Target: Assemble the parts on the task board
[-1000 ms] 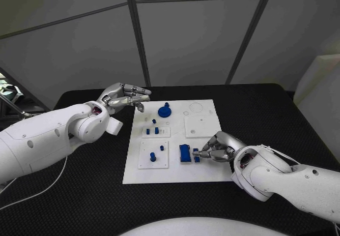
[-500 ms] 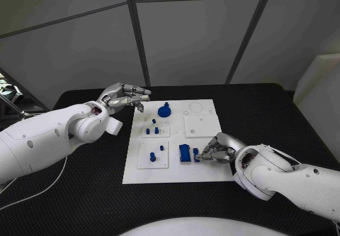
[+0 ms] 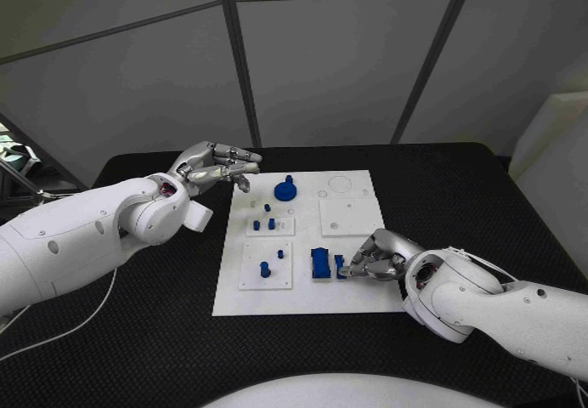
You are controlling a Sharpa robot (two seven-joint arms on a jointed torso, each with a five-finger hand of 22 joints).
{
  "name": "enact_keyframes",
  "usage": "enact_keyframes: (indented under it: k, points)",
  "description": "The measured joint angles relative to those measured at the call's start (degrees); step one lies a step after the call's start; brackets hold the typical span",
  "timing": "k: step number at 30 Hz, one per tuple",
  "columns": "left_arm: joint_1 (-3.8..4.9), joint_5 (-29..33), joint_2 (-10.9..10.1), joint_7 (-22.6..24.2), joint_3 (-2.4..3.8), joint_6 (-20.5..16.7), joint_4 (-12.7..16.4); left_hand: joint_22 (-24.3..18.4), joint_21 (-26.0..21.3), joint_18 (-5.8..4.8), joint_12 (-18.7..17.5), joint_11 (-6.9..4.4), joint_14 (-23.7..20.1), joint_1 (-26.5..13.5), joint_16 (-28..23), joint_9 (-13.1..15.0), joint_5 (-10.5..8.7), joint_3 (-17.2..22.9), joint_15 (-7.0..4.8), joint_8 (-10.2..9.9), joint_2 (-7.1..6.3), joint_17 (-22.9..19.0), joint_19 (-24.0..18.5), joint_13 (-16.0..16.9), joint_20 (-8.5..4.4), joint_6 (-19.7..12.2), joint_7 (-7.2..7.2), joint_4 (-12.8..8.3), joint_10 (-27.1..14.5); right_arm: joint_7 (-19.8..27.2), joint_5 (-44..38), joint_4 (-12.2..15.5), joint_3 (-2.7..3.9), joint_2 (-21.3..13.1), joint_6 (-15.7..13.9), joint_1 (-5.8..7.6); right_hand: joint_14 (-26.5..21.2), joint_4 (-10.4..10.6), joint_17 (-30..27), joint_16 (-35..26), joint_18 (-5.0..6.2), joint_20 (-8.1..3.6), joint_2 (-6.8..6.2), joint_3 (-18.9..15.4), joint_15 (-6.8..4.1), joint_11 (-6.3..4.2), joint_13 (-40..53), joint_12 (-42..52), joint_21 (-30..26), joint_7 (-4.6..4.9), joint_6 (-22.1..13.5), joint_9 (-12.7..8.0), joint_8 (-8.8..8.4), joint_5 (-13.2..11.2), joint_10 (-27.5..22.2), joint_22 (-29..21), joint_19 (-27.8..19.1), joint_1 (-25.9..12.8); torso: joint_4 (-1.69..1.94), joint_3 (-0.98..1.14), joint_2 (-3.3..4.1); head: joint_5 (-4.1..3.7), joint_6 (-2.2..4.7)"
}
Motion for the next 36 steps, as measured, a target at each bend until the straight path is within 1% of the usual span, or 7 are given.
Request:
enact_keyframes:
  k: [12, 19, 22, 26, 28, 32, 36]
  points:
    - [-0.02, 0.02, -0.09, -0.01, -0.01, 0.01, -0.05, -0.01, 0.00, 0.00, 0.00, 0.00, 0.12, 0.00, 0.00, 0.00, 0.00, 0.00, 0.12, 0.00, 0.00, 0.00, 0.00, 0.00, 0.00, 0.00, 0.00, 0.00, 0.00, 3.01, 1.52, 1.88, 0.08, -2.01, -0.99, 0.00, 0.00, 2.26, -0.05, -1.24, 0.00, 0.00, -1.97, -2.89, -0.02, -0.01, -0.84, -0.59, 0.00, 0.71, -1.42, -0.16, 0.00, 0.15, 0.01, 0.00, 0.00, -4.27, -0.04, 0.03, -0.13, 0.03, 0.46]
    - [-0.56, 1.63, 0.10, -0.03, -0.01, -0.04, -0.36, -0.33, -0.77, 0.00, 0.00, 0.12, -0.15, -0.01, -0.68, 0.01, 0.00, -0.33, 0.47, 0.00, 0.01, -0.02, 0.00, 0.10, 0.00, 0.00, 0.00, 0.34, -0.12, 13.91, 11.56, -1.77, 1.75, -2.16, -0.98, 2.17, -0.20, 1.62, -8.36, -7.49, 1.42, 1.04, -1.92, -1.16, 1.22, 1.87, -9.20, -11.58, -9.39, 2.51, -7.36, -1.49, 0.00, 0.44, -5.41, 0.00, -0.22, -1.81, -0.02, -0.16, -0.66, -0.90, 1.73]
    - [-0.91, 3.10, 0.44, -0.03, -0.05, -0.24, -0.75, -0.90, -2.08, 0.00, 0.00, 0.21, -2.05, -0.24, -2.02, 0.08, -0.08, -0.49, 0.74, 0.00, 0.24, -0.41, -1.03, 0.21, 0.30, -0.19, 0.07, 0.49, -0.21, 19.85, 18.73, -6.38, 2.09, -0.86, -0.84, 4.21, -2.26, -0.44, -16.58, -14.05, 3.67, 1.80, -1.01, -0.72, 2.13, 2.48, -17.86, -22.60, -18.72, 3.17, -8.33, -1.83, 0.00, 0.91, -11.27, -0.46, -3.08, 0.77, 0.04, -0.32, -1.20, -1.27, 2.34]
    - [-1.26, 6.00, 1.57, 0.12, -0.05, -1.01, -2.47, -4.16, -8.37, -0.05, -1.18, 1.26, -10.44, -0.73, -9.82, 0.01, -1.11, -1.18, 2.97, -0.26, 0.38, -3.63, -8.14, -0.25, 1.68, -1.65, -0.60, 1.23, -1.89, 28.51, 31.63, -15.39, 2.30, 2.94, -0.02, 7.02, -12.70, -2.70, -37.56, -33.96, 8.57, 3.46, 0.59, -0.18, 4.02, 4.26, -28.33, -35.83, -47.37, 4.68, -10.62, -3.35, 0.00, 1.44, -19.67, -18.14, -17.11, 4.38, 0.08, -0.73, -2.39, -1.89, 3.59]
    - [-1.36, 7.29, 2.24, 0.28, -0.05, -1.51, -3.59, -6.76, -12.58, -4.47, -1.73, 1.95, -13.20, -0.94, -14.07, -0.30, -1.40, -1.27, 4.37, -0.26, 0.43, -5.57, -12.56, -0.97, 2.62, -2.39, -1.15, 1.77, -2.58, 31.65, 36.75, -18.79, 2.40, 4.54, 0.55, 7.91, -15.70, -3.13, -41.02, -39.06, 8.54, 4.46, 1.34, -0.24, 5.26, 5.25, -32.37, -39.86, -54.12, 5.50, -11.43, -4.53, 0.00, 1.44, -21.24, -22.72, -20.28, 5.25, 0.08, -0.93, -2.97, -2.01, 4.14]
    - [-1.49, 10.57, 4.70, 1.03, -0.05, -3.34, -7.15, -12.00, -19.97, -4.38, -2.67, 2.23, -18.95, -0.99, -22.04, -0.99, -1.40, -1.83, 5.93, -0.26, 0.38, -9.42, -19.74, -2.66, 4.61, -3.51, -1.41, 2.64, -4.36, 37.49, 46.65, -27.95, 2.42, 9.52, 2.42, 9.48, -22.47, -3.94, -49.65, -52.10, 9.04, 7.66, 3.14, -0.57, 8.92, 8.20, -45.90, -51.23, -67.73, 7.44, -13.24, -9.27, 0.00, 1.44, -21.70, -33.09, -25.47, 7.50, 0.07, -1.30, -4.30, -2.32, 5.72]
    - [-1.60, 13.91, 7.63, 2.21, -0.03, -5.97, -10.69, -15.89, -24.67, -2.23, -3.05, 1.43, -24.13, -1.98, -27.91, -2.04, -1.40, -3.19, 5.61, -0.26, 0.60, -12.82, -23.76, -4.66, 6.86, -5.56, -1.65, 4.00, -8.61, 41.73, 53.99, -35.65, 2.52, 13.59, 4.50, 10.24, -27.46, -5.27, -56.80, -62.29, 8.99, 10.52, 3.43, -1.22, 12.07, 10.37, -53.88, -57.70, -75.95, 6.92, -14.75, -13.17, 0.00, 1.44, -23.25, -40.03, -28.07, 7.75, 0.03, -1.58, -5.45, -2.36, 7.44]
